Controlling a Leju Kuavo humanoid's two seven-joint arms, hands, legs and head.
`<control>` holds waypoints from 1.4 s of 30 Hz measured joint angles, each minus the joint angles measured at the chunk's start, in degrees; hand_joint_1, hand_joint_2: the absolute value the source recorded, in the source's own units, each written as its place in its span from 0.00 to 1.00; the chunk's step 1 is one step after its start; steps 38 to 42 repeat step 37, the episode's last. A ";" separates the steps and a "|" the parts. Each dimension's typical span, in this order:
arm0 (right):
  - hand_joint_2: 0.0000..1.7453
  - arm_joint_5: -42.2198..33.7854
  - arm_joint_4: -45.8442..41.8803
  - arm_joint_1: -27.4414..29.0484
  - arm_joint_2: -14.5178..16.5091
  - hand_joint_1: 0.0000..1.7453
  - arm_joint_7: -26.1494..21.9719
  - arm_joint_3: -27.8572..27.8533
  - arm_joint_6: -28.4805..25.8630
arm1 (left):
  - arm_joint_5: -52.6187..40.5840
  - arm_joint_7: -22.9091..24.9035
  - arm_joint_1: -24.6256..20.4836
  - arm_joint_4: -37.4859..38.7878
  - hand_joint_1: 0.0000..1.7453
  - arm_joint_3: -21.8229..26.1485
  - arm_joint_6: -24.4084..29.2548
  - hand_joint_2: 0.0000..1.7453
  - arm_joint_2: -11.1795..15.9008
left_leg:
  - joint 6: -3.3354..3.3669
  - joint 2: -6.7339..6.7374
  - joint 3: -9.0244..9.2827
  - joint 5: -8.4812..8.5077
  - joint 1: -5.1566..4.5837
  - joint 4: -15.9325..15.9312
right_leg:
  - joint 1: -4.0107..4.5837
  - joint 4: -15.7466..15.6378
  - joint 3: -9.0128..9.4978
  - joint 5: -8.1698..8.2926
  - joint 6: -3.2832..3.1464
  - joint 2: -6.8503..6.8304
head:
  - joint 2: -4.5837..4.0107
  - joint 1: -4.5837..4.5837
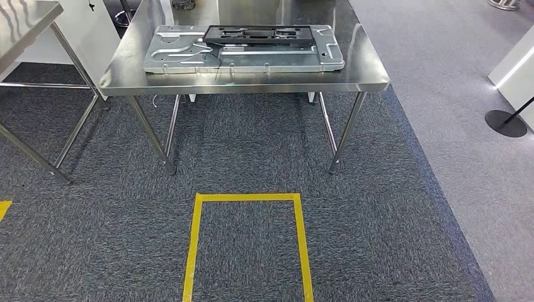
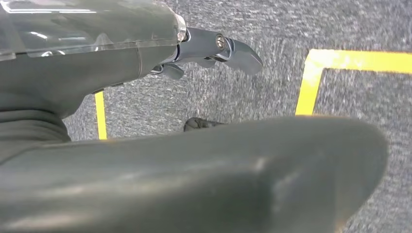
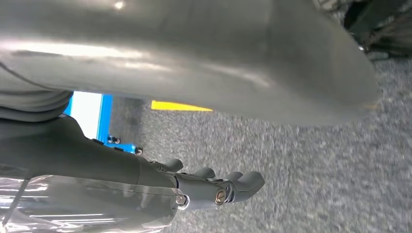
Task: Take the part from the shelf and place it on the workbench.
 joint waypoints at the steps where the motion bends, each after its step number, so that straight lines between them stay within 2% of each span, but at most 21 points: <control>1: 1.00 -0.01 -0.01 -0.03 0.01 0.00 0.05 -0.14 -0.74 | -0.03 0.02 -0.06 0.00 0.00 -0.01 0.06 1.00 -0.01 | -0.25 0.01 -0.15 0.01 -0.09 0.14 | 0.14 -1.96 0.98 0.24 -0.33 0.00 | 0.00 0.00; 3: 1.00 -0.01 -0.01 -0.01 0.01 0.00 0.03 -0.45 -1.92 | -0.08 0.03 -0.17 0.00 0.00 -0.02 0.19 1.00 -0.01 | -0.86 0.04 -0.37 0.12 -0.13 0.26 | 0.31 -2.77 1.02 0.18 -0.97 0.00 | 0.00 -0.01; 5: 1.00 0.01 0.00 0.02 0.04 0.00 0.03 -0.78 -2.32 | -0.10 -0.05 -0.22 0.00 0.00 -0.03 0.27 1.00 0.04 | -1.45 -0.09 -0.72 -0.47 -0.05 1.02 | 0.04 -3.17 0.98 0.51 -1.66 -0.06 | 0.00 -0.01; 7: 1.00 0.02 0.02 0.00 0.09 0.00 0.17 -0.99 -2.37 | -0.12 -0.18 -0.25 0.00 0.00 -0.03 0.28 1.00 0.08 | -2.04 -0.29 -2.78 -3.24 0.12 5.44 | -0.23 -3.52 0.92 0.81 -2.23 -0.16 | 0.00 -0.01; 9: 1.00 0.02 0.02 -0.03 0.10 0.00 0.78 -1.13 -2.56 | -0.20 -0.23 -0.18 0.00 0.00 -0.03 0.28 0.50 0.08 | -2.68 -0.34 -6.41 -6.80 0.54 12.97 | -0.17 -3.49 0.71 0.87 -2.54 -0.19 | 0.00 -0.01; 10: 1.00 0.02 0.02 -0.03 0.12 0.00 1.28 -1.24 -2.67 | -0.24 -0.24 -0.12 0.00 0.00 -0.03 0.28 0.25 0.08 | -3.04 -0.35 -7.72 -7.58 0.83 15.67 | -0.15 -3.42 0.64 0.87 -2.63 -0.18 | 0.00 -0.01; 11: 1.00 0.02 0.02 -0.03 0.15 0.00 1.74 -1.38 -2.74 | -0.26 -0.25 -0.08 0.00 0.00 -0.04 0.28 0.00 0.09 | -3.43 -0.34 -8.15 -7.24 1.15 16.48 | -0.18 -3.30 0.58 0.85 -2.65 -0.16 | 0.00 -0.01; 12: 0.75 0.01 0.02 -0.03 0.21 0.00 2.06 -1.52 -2.73 | -0.25 -0.27 -0.06 0.00 0.00 -0.04 0.29 0.25 0.12 | -3.85 -0.34 -7.47 -5.78 1.51 15.03 | -0.26 -3.08 0.53 0.78 -2.57 -0.10 | 0.00 -0.01; 14: 0.25 -0.01 0.02 -0.04 0.30 0.00 1.79 -1.79 -2.52 | -0.14 -0.36 -0.12 0.01 0.00 -0.04 0.36 0.75 0.19 | -4.82 -0.37 -4.06 -1.98 2.24 7.94 | -0.44 -2.24 0.29 0.38 -2.19 0.04 | 0.00 -0.01; 15: 0.00 -0.02 0.01 -0.08 0.32 0.00 1.35 -1.91 -2.41 | -0.08 -0.43 -0.18 0.02 0.00 -0.04 0.40 1.00 0.20 | -4.77 -0.48 -2.61 -0.73 2.44 4.75 | -0.39 -1.59 0.03 0.08 -1.85 0.16 | 0.00 -0.01; 16: 0.00 -0.02 0.00 -0.13 0.31 0.00 0.82 -2.02 -2.31 | -0.02 -0.49 -0.21 0.04 0.00 -0.04 0.44 1.00 0.19 | -4.50 -0.57 -1.81 -0.36 2.48 2.82 | -0.28 -1.08 -0.26 -0.14 -1.54 0.25 | 0.00 0.00; 18: 0.00 -0.03 0.00 -0.24 0.32 0.00 0.15 -2.22 -2.22 | 0.05 -0.57 -0.20 0.07 0.00 -0.03 0.55 1.00 0.17 | -3.54 -0.70 -1.81 -0.52 2.24 2.16 | -0.12 -0.59 -0.64 -0.29 -1.10 0.39 | 0.00 0.01; 24: 0.00 -0.03 0.02 -0.24 0.44 0.00 -0.65 -2.56 -2.07 | -0.05 -0.55 -0.19 0.07 0.00 -0.02 1.27 1.00 0.20 | -2.92 -0.69 -2.07 -0.44 1.73 2.27 | -0.54 -1.11 -0.62 0.15 -0.35 0.39 | 0.00 0.01; 28: 1.00 -0.04 0.02 -0.24 0.46 0.00 -0.76 -2.67 -2.07 | -0.11 -0.22 -0.20 0.07 0.00 -0.02 1.59 1.00 0.20 | -2.72 -0.69 -2.09 -0.44 1.50 2.30 | -0.68 -1.19 -0.61 0.21 -0.11 0.39 | 0.00 0.00; 31: 1.00 -0.97 0.00 -0.15 0.46 0.00 -0.09 -2.54 -2.09 | 0.46 0.16 -0.08 0.07 0.00 -0.81 1.47 1.00 0.24 | -2.71 -0.69 -2.09 -0.43 1.43 2.31 | -0.68 -1.20 -0.61 0.23 -0.07 0.39 | 0.00 0.01; 34: 1.00 -3.69 -0.03 0.16 0.46 0.00 0.14 -1.36 -2.00 | 2.72 0.93 0.43 0.04 0.00 -3.74 1.53 1.00 0.40 | -2.71 -0.69 -2.08 -0.43 1.44 2.30 | -0.66 -1.20 -0.63 0.23 -0.07 0.39 | 0.00 0.01; 35: 1.00 -4.71 -0.07 0.27 0.46 0.00 0.15 -0.83 -1.90 | 3.64 1.20 0.61 0.02 0.00 -4.78 1.58 0.75 0.48 | -2.71 -0.69 -2.08 -0.43 1.44 2.29 | -0.65 -1.20 -0.64 0.23 -0.07 0.39 | 0.00 0.01; 36: 0.75 -5.80 -0.13 0.38 0.45 0.00 0.15 -0.21 -1.78 | 4.64 1.48 0.81 -0.01 0.00 -5.86 1.64 0.50 0.56 | -2.71 -0.69 -2.07 -0.42 1.45 2.28 | -0.63 -1.19 -0.64 0.23 -0.07 0.39 | 0.00 0.01; 37: 0.67 -6.33 -0.16 0.44 0.45 0.00 0.15 0.09 -1.69 | 5.12 1.62 0.90 -0.02 0.00 -6.37 1.67 0.33 0.59 | -2.71 -0.69 -2.07 -0.42 1.46 2.28 | -0.62 -1.19 -0.64 0.23 -0.07 0.39 | 0.00 0.01; 42: 0.67 -6.33 -0.16 0.44 0.45 0.00 0.15 0.09 -1.69 | 5.12 1.62 0.90 -0.02 0.00 -6.37 1.67 0.33 0.59 | -2.71 -0.69 -2.07 -0.42 1.46 2.28 | -0.62 -1.19 -0.64 0.23 -0.07 0.39 | 0.00 0.01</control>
